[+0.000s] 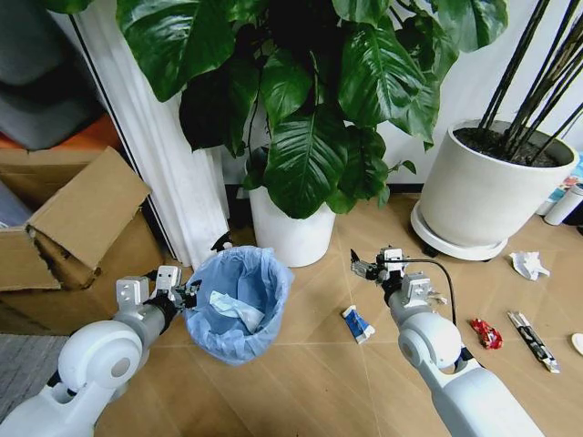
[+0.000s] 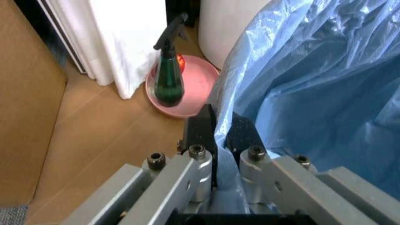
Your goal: Pick up the trash bin and place the garbage on the floor into it.
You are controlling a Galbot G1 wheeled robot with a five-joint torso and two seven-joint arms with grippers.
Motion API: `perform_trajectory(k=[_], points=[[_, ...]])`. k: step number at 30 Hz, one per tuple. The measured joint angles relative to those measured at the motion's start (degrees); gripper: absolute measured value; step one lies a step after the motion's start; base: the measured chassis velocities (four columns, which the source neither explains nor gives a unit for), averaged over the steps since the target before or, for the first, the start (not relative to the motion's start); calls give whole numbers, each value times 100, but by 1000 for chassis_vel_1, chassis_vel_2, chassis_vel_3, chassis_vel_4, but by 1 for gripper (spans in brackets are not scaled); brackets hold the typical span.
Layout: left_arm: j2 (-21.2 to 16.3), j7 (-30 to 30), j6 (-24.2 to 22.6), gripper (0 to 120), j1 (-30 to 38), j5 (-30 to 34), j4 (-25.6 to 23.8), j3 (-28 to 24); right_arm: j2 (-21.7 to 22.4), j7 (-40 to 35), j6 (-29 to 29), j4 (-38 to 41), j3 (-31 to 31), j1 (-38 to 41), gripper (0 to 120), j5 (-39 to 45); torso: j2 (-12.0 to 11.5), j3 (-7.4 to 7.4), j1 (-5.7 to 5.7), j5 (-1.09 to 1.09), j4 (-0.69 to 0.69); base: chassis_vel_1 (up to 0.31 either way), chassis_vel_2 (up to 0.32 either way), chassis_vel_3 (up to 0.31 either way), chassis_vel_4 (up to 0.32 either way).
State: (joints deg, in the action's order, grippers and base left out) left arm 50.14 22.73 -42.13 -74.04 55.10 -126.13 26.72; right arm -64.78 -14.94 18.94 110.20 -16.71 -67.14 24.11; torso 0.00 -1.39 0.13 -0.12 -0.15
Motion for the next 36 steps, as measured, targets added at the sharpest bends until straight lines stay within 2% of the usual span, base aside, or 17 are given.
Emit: perform_trajectory(k=[16, 23, 31, 32, 36], points=[[-25, -19, 0, 0, -52, -12, -115, -42, -43, 67, -65, 213, -225, -506, 100, -113, 0, -1, 1, 1, 0, -60, 57, 50, -60], [-20, -47, 0, 0, -141, -64, -196, -43, -35, 74, -62, 333, -366, -692, 100, -117, 0, 0, 0, 2, 0, -38, -86, 50, 93], [25, -96, 0, 0, -330, -189, -331, -18, -51, 107, -75, 447, -449, -859, 100, -188, 0, 0, 1, 5, 0, -183, -158, 167, 148], [34, -99, -1, 0, -362, -209, -348, -13, -52, 111, -84, 470, -461, -890, 100, -205, 0, -1, 1, -1, -1, -221, -175, 195, 193], [56, -139, -1, 0, -454, -297, -399, 19, 51, 160, -74, 475, -487, -1005, 100, -224, 0, 0, 1, 7, -1, -160, -166, 161, 185]])
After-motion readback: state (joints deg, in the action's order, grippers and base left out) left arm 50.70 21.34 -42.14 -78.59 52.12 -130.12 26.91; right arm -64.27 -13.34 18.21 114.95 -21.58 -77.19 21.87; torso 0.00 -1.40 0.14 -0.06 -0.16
